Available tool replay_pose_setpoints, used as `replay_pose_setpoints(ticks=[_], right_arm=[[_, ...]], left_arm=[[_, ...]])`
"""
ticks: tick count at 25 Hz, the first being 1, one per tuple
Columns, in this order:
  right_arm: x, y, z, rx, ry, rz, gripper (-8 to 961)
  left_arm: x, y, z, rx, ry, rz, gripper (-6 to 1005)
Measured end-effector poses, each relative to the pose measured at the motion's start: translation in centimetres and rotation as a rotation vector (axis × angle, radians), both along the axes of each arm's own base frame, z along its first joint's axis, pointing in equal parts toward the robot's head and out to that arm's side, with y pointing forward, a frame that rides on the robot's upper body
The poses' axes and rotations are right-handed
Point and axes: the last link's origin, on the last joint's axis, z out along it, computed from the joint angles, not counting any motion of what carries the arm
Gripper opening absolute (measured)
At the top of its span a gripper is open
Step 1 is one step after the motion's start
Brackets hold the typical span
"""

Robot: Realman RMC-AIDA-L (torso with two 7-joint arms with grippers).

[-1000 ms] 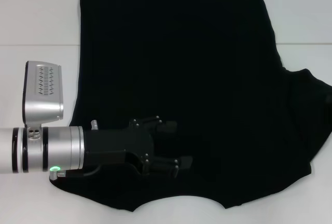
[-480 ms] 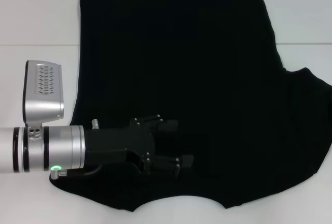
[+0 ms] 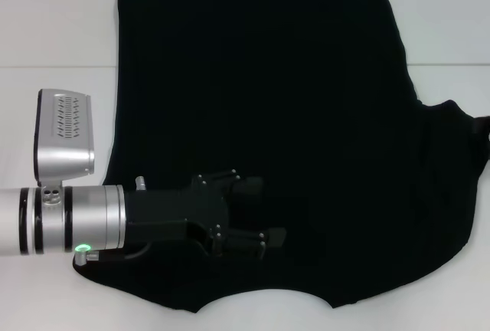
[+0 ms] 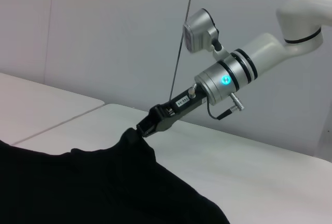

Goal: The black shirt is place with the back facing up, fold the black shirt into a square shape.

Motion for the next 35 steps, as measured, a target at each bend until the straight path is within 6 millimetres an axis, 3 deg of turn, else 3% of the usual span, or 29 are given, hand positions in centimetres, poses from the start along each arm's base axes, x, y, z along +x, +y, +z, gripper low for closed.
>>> replay_pose_setpoints(ticks=[13,22,35], right_arm=[[-0.5,-0.1,-0.1,-0.034,0.007,0.027,13],[1.2,-1.5,0.5,-0.039,0.008,-0.010,13],[2.1,-2.3,0.1,-0.007,0.027,-0.043,13]], left_arm=[[0.1,0.2,0.1,-0.011,-0.004,0.019,946],[0.3,0.2,0.0,-0.018,-0.009,0.025,946],[0.3,0.1,-0.1,-0.029,-0.011,0.033,946]])
